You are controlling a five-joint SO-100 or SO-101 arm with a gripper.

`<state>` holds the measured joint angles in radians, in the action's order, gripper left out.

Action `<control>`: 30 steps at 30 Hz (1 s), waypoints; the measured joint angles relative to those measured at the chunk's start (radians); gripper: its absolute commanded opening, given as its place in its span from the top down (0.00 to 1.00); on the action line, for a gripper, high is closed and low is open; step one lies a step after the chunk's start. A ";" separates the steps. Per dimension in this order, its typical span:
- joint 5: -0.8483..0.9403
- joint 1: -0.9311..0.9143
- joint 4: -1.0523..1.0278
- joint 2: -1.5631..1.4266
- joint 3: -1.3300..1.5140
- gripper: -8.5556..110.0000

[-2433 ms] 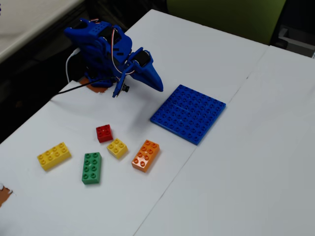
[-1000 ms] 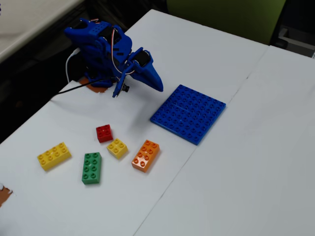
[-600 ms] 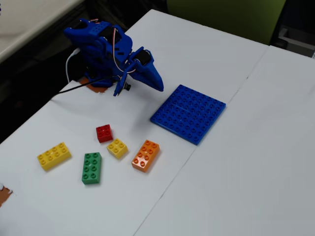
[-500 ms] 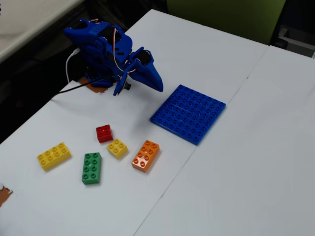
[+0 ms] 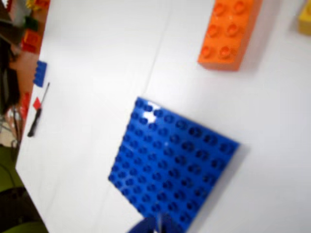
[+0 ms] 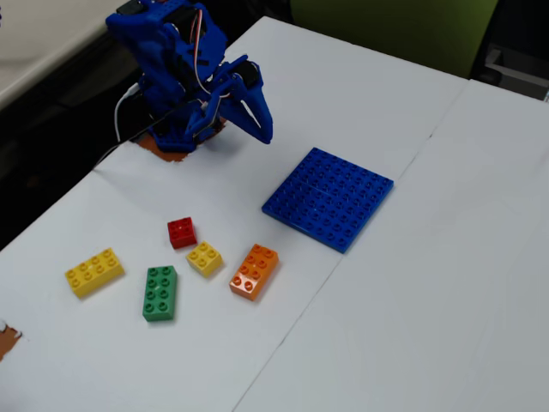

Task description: Pick up the 2x2 yellow block and go up the 8x8 blue block.

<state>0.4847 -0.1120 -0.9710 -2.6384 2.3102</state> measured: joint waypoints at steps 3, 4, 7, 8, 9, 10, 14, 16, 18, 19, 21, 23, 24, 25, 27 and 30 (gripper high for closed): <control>0.127 -0.023 -0.077 0.115 -0.140 0.91; 0.183 -0.023 -0.112 0.152 -0.190 0.90; 0.333 -0.081 -0.206 0.249 -0.316 0.88; 0.385 -0.094 -0.232 0.281 -0.359 0.88; 0.436 -0.106 -0.255 0.311 -0.403 0.88; 0.489 -0.115 -0.287 0.344 -0.448 0.88; 0.718 -0.181 -0.390 0.459 -0.588 0.88; 0.795 -0.206 -0.419 0.515 -0.647 0.88; 0.891 -0.219 -0.453 0.566 -0.695 0.88; 0.933 -0.236 -0.462 0.592 -0.716 0.88; 1.012 -0.281 -0.476 0.643 -0.753 0.88; 1.088 -0.308 -0.486 0.695 -0.785 0.88; 1.126 -0.319 -0.494 0.721 -0.802 0.89; 1.166 -0.325 -0.500 0.749 -0.822 0.89; 1.241 -0.357 -0.508 0.801 -0.861 0.90; 1.331 -0.416 -0.517 0.887 -0.931 0.90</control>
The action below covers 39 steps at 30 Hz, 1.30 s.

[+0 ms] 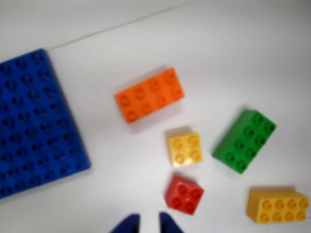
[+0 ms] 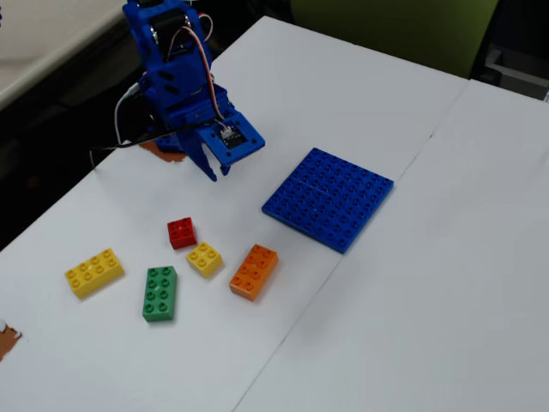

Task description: Pick up the 2x2 yellow block and go up the 8x8 blue block.

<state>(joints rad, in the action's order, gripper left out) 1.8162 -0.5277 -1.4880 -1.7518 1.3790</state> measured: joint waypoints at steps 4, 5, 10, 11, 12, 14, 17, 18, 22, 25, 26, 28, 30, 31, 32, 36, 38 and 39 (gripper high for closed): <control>0.101 -0.028 -0.006 0.103 -0.080 0.88; 0.120 -0.037 -0.003 0.121 -0.087 0.88; 0.186 -0.061 0.052 0.198 -0.094 0.86; 0.195 -0.060 0.064 0.212 -0.094 0.86; 0.206 -0.061 0.072 0.227 -0.098 0.85; 0.230 -0.074 0.087 0.262 -0.114 0.85; 0.265 -0.089 0.098 0.314 -0.138 0.84; 0.278 -0.089 0.103 0.328 -0.146 0.84; 0.341 -0.095 0.114 0.374 -0.161 0.81; 0.390 -0.114 0.127 0.408 -0.161 0.77; 0.403 -0.117 0.132 0.416 -0.161 0.77; 0.428 -0.124 0.141 0.422 -0.161 0.77; 0.442 -0.132 0.147 0.433 -0.161 0.77; 0.445 -0.137 0.149 0.437 -0.161 0.77; 0.448 -0.143 0.149 0.440 -0.161 0.77; 0.451 -0.173 0.149 0.457 -0.161 0.76; 0.460 -0.187 0.149 0.465 -0.161 0.76; 0.463 -0.195 0.149 0.469 -0.161 0.76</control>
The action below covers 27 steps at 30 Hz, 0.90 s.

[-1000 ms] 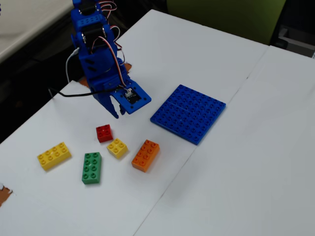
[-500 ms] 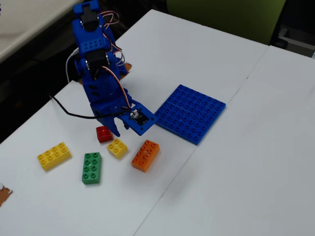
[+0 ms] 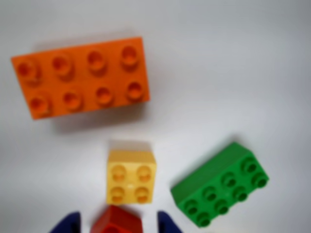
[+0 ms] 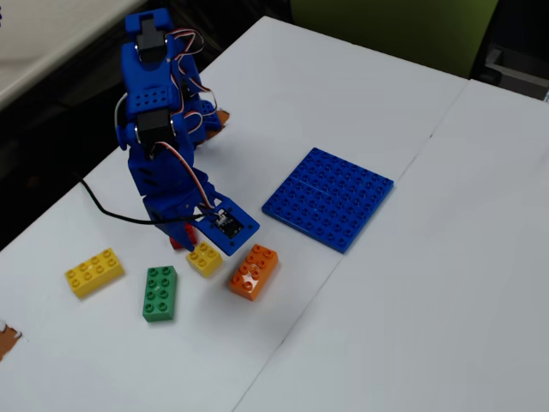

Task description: Pick up the 2x2 yellow block and go up the 8x8 blue block.

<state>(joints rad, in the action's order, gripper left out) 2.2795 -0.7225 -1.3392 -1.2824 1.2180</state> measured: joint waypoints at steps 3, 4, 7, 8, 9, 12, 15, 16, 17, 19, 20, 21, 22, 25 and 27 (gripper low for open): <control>0.000 -0.011 0.009 0.020 0.000 0.75; 0.000 -0.014 0.012 0.025 0.000 0.75; 0.000 -0.018 0.035 0.044 0.000 0.74; 0.000 -0.020 0.041 0.051 0.000 0.73; 0.000 -0.020 0.048 0.061 0.000 0.73; -0.005 -0.020 0.069 0.086 0.000 0.73; -0.005 -0.020 0.083 0.106 0.000 0.73; -0.005 -0.020 0.084 0.110 0.000 0.73; -0.005 -0.020 0.087 0.114 0.000 0.73; -0.005 -0.020 0.091 0.121 0.000 0.73; -0.005 -0.021 0.091 0.124 0.000 0.73; -0.005 -0.021 0.091 0.129 0.000 0.73; -0.003 -0.023 0.091 0.132 0.000 0.73; -0.003 -0.028 0.091 0.141 0.000 0.73; -0.003 -0.031 0.091 0.146 0.000 0.73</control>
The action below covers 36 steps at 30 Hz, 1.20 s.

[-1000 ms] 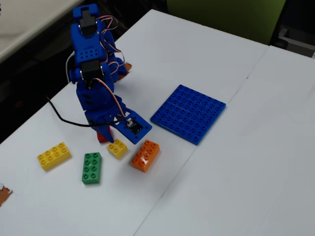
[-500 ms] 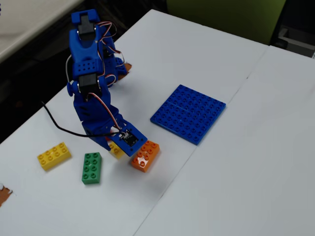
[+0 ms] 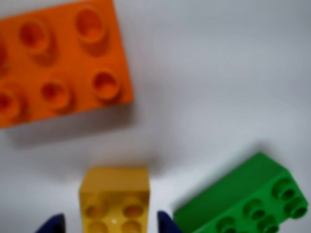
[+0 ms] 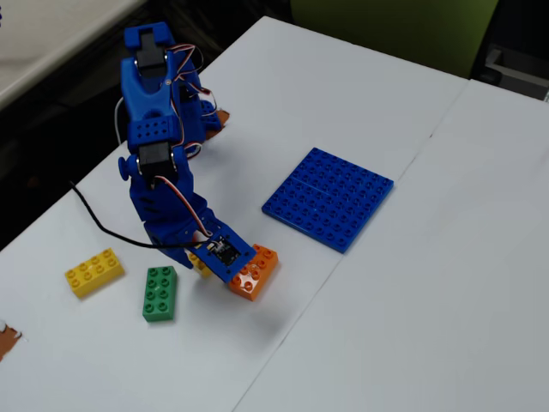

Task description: Pick up the 2x2 yellow block and go up the 8x8 blue block.

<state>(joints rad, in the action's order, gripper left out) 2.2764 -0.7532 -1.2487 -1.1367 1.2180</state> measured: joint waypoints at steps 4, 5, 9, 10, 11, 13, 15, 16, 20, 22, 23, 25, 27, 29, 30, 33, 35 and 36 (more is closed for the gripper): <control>0.002 -0.011 0.012 0.018 0.000 0.73; 0.003 -0.012 0.015 0.021 0.000 0.73; 0.003 -0.017 0.018 0.028 -0.002 0.73; 0.003 -0.018 0.018 0.035 -0.002 0.73; 0.006 -0.020 0.023 0.040 -0.002 0.73; 0.006 -0.025 0.031 0.040 -0.002 0.73; 0.008 -0.026 0.035 0.044 -0.002 0.73; 0.008 -0.026 0.038 0.048 -0.002 0.73; 0.008 -0.026 0.046 0.048 -0.002 0.73; 0.008 -0.026 0.046 0.048 -0.002 0.73; 0.008 -0.026 0.046 0.048 -0.002 0.73; 0.008 -0.026 0.046 0.048 -0.002 0.74; 0.008 -0.026 0.054 0.048 -0.002 0.77; 0.008 -0.026 0.061 0.048 0.000 0.80; 0.008 -0.026 0.063 0.048 0.003 0.82; 0.008 -0.026 0.067 0.048 0.005 0.85; 0.008 -0.026 0.071 0.048 0.006 0.85; 0.008 -0.026 0.072 0.048 0.008 0.86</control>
<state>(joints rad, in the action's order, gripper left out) 2.2841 -0.7793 -1.1766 -1.0891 1.2257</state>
